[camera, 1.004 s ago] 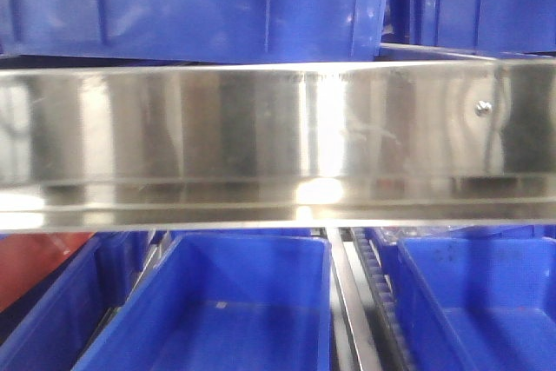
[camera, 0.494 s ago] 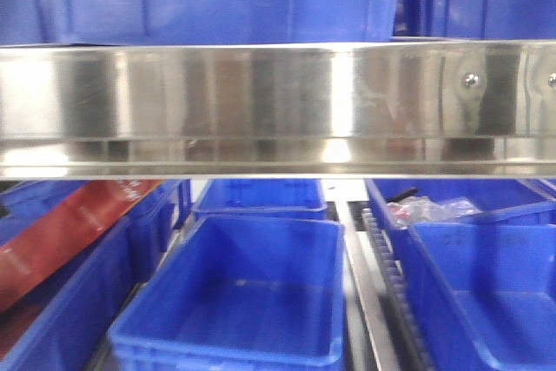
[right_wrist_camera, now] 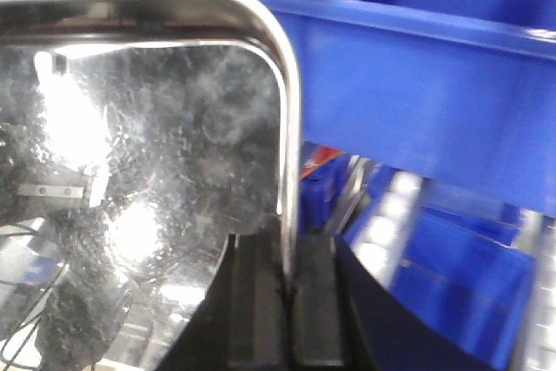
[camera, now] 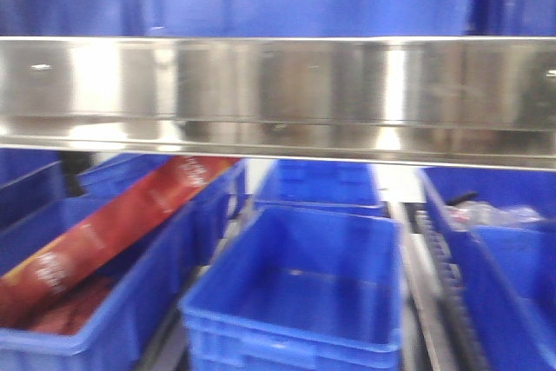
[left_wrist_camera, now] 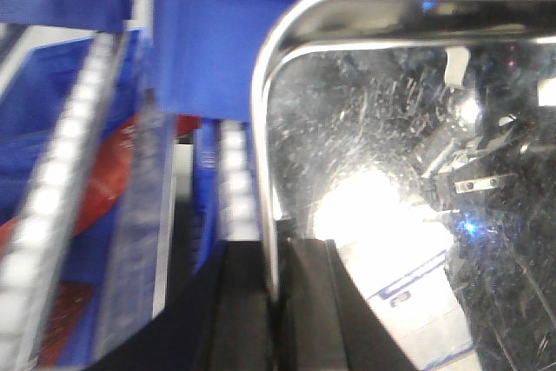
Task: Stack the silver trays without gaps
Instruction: 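Carry the tray in both grippers while the base backs away and turns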
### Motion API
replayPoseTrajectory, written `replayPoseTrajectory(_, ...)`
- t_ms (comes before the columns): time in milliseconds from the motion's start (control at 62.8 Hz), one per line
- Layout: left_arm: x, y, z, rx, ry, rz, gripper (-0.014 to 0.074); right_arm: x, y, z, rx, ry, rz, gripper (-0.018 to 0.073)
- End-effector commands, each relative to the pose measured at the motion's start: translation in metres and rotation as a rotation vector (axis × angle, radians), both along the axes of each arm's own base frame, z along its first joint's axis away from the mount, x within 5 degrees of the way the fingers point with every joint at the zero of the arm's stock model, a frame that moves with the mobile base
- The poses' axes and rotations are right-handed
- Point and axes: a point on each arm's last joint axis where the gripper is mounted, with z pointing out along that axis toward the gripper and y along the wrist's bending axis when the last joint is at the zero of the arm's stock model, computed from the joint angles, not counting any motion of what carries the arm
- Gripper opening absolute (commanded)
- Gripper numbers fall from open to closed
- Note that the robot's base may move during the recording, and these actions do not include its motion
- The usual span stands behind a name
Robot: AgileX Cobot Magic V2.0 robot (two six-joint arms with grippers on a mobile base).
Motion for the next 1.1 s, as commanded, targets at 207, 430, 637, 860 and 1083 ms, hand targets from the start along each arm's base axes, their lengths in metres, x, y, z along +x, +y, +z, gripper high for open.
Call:
replayPoseTrajectory(207, -0.0047, -0.0026, 0.0105, -0.057, -0.042, -0.014, -0.0017, -0.0022, 0.0032, 0.01, 0.038, -0.074, 0.04, -0.0057)
replayPoseTrajectory(430, -0.0047, -0.0026, 0.0105, -0.057, -0.042, -0.014, -0.0017, -0.0022, 0.0032, 0.01, 0.038, -0.074, 0.04, -0.0057)
replayPoseTrajectory(637, -0.0047, -0.0026, 0.0105, -0.057, -0.042, -0.014, -0.0017, -0.0022, 0.0032, 0.01, 0.038, -0.074, 0.04, -0.0057)
replayPoseTrajectory(860, -0.0047, -0.0026, 0.0105, -0.057, -0.042, -0.014, -0.0017, -0.0022, 0.0032, 0.01, 0.038, -0.074, 0.04, -0.0057)
replayPoseTrajectory(1083, -0.0047, -0.0026, 0.0105, -0.057, -0.042, -0.014, -0.0017, -0.0022, 0.0032, 0.01, 0.038, -0.074, 0.04, -0.0057)
